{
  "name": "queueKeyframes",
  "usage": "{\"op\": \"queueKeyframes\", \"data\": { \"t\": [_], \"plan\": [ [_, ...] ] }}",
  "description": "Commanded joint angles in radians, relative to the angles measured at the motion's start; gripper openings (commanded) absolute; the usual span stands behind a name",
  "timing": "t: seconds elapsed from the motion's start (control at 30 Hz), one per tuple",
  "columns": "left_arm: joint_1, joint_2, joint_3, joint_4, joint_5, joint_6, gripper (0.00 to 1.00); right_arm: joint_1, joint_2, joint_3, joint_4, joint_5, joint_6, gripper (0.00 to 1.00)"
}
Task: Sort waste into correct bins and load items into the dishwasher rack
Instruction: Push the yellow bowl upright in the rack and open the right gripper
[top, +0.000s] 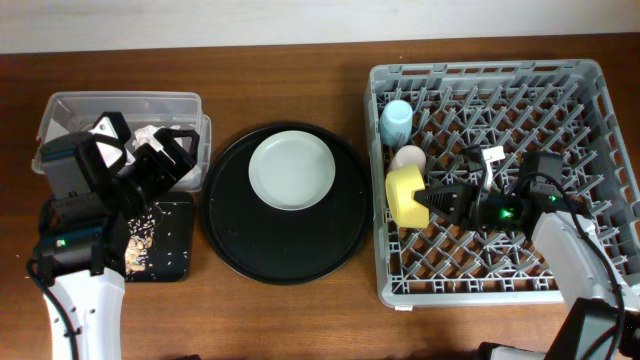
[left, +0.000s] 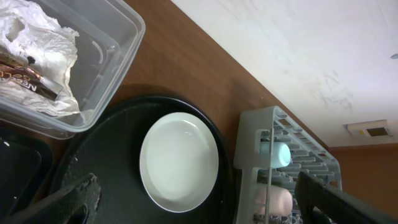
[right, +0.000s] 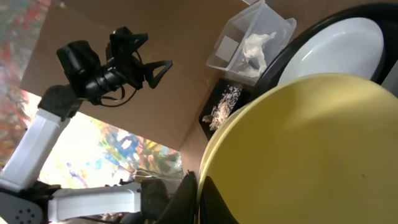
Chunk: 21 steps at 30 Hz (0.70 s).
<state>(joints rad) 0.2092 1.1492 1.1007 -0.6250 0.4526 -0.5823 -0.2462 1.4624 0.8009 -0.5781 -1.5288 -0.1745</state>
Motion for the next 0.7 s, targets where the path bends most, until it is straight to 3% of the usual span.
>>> {"op": "queueKeyframes", "data": {
  "t": [0.0,0.67],
  "plan": [
    [0.003,-0.005,0.014,0.002,-0.004,0.024,0.99,0.006,-0.014,0.003,-0.001,-0.023,0.027,0.04],
    [0.003,-0.005,0.014,0.002,-0.004,0.024,0.99,0.050,-0.014,-0.039,0.019,0.074,0.019,0.05]
  ]
}}
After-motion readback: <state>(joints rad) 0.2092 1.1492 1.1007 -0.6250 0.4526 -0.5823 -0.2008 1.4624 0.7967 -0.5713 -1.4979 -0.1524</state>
